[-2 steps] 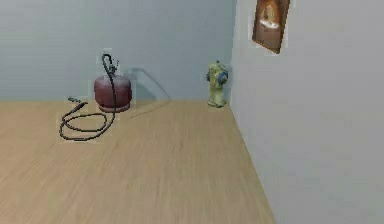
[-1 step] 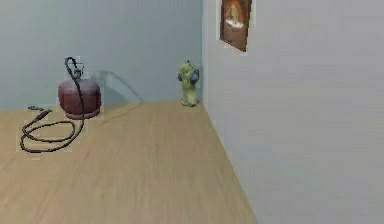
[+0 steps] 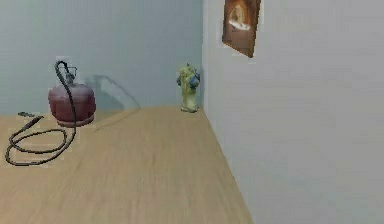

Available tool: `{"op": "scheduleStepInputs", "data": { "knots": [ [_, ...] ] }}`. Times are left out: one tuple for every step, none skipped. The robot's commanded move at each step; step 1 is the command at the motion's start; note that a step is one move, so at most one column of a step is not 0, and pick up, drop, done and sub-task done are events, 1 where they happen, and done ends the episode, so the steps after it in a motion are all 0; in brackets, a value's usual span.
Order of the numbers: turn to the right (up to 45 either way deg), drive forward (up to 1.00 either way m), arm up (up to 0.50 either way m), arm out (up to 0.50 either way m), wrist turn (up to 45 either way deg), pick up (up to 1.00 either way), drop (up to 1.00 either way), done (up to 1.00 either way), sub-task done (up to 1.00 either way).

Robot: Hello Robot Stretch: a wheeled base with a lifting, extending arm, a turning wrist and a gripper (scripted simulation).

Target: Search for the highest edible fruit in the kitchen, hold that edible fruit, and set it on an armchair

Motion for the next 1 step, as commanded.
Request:
{"op": "scheduleStepInputs", "data": {
  "knots": [
    [-45.0,0.0,0.0,0.0,0.0,0.0,0.0,0.0,0.0]
  ]
}}
